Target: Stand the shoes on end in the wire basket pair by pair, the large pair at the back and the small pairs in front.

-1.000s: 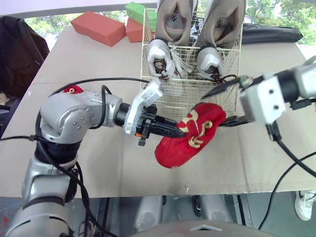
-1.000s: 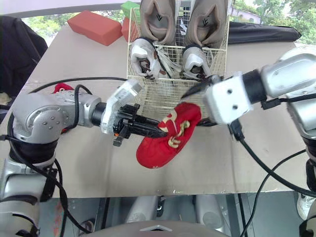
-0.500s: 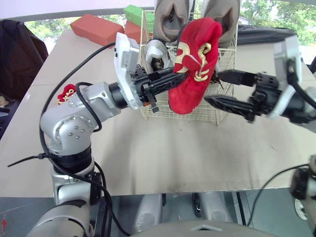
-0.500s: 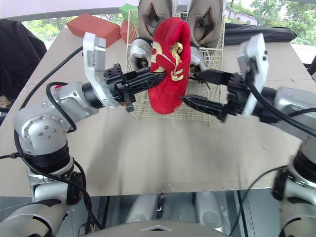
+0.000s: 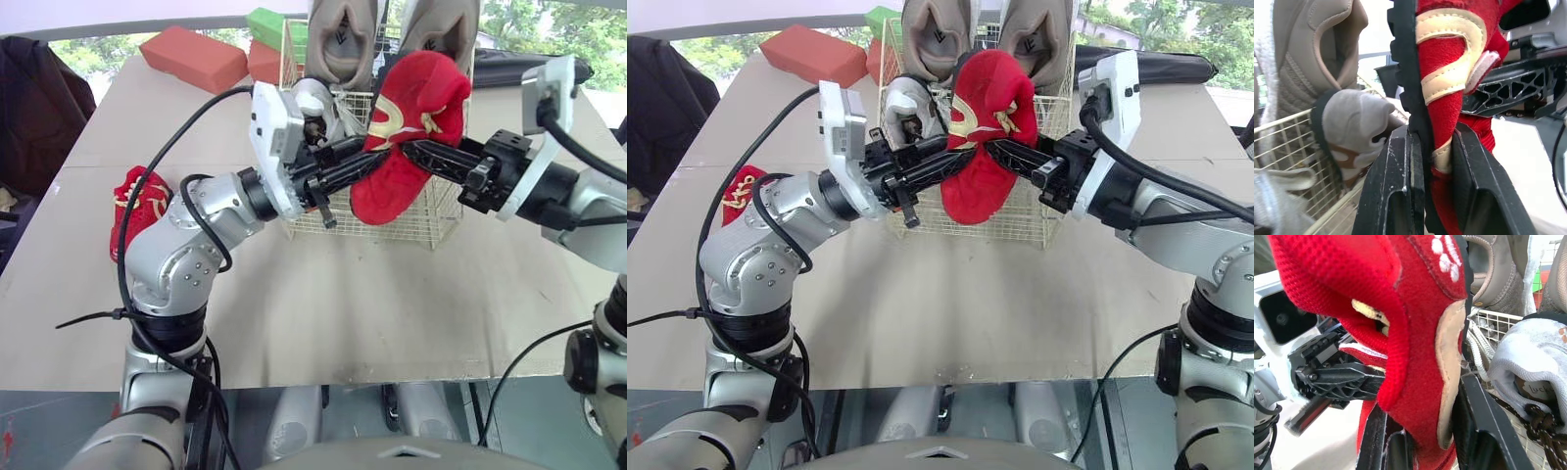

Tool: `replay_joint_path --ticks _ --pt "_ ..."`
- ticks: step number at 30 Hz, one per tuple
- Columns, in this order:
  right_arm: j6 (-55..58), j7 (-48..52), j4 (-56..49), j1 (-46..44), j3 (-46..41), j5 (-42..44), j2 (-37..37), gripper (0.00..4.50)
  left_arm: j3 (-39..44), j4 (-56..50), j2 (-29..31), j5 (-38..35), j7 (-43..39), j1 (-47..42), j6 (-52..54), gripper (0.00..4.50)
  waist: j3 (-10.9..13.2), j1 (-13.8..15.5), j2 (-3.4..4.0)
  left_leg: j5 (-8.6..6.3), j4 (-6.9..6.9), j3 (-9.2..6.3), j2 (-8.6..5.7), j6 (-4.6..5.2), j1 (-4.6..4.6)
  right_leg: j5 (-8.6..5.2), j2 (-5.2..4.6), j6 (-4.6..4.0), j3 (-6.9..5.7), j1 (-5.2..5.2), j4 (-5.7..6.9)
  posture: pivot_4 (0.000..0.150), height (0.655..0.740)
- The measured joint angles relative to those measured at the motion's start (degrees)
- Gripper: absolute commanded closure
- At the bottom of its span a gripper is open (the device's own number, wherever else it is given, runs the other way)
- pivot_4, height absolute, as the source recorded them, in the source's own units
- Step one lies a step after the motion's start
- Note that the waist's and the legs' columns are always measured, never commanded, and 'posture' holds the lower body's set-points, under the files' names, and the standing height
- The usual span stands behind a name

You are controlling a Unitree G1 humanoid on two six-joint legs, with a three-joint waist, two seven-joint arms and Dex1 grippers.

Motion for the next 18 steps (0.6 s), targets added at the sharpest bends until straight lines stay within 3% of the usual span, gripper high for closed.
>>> replay_joint_path --ticks 3,7,11,18 --pt "-2.92 2.84 -3.08 1.25 0.6 -3.73 -1.97 4.37 3.22 -0.56 0.43 -4.38 2.79 1.08 2.7 0.74 0.0 -0.11 0.0 0.0 -0.01 -0.09 0.04 0.0 0.02 0.0 0.03 0.0 0.02 0.0 -0.02 0.15 0.74" --pt "-10.16 9.8 -10.15 9.1 0.57 -17.34 -7.37 4.37 8.55 -2.93 0.76 -8.03 7.73 9.09 3.77 0.61 0.0 0.11 0.0 0.0 -0.03 -0.17 0.08 0.0 -0.02 -0.01 0.0 0.01 0.05 0.0 -0.14 0.15 0.74" --pt "-16.82 14.88 -14.38 16.09 2.07 -29.25 -9.13 4.37 10.18 -7.78 5.82 -10.29 2.53 19.35 3.29 0.61 0.0 0.03 0.0 0.0 -0.06 -0.15 0.1 -0.01 0.05 -0.01 0.0 0.0 0.11 0.0 -0.08 0.15 0.74" --pt "-24.65 14.92 -12.49 17.23 9.69 -47.26 -5.55 4.37 13.02 -14.21 11.55 -13.49 -4.99 27.78 0.07 0.61 -0.02 0.33 0.01 0.01 -0.05 -0.04 0.09 -0.02 0.26 -0.01 0.05 -0.03 0.14 0.17 0.01 0.15 0.74"
